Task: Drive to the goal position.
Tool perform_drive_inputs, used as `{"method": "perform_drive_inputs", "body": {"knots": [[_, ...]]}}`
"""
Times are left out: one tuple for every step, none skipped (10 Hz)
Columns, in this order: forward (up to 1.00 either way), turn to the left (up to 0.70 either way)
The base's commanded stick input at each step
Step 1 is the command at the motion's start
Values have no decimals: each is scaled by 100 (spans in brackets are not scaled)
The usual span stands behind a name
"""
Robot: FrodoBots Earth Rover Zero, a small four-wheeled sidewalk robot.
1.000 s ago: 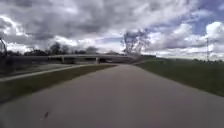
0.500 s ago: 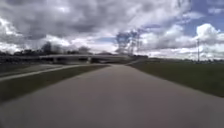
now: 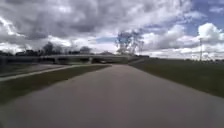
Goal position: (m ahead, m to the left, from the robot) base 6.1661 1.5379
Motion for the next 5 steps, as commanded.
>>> {"method": "perform_drive_inputs", "body": {"knots": [[100,0],[100,0],[100,0],[100,0],[100,0]]}}
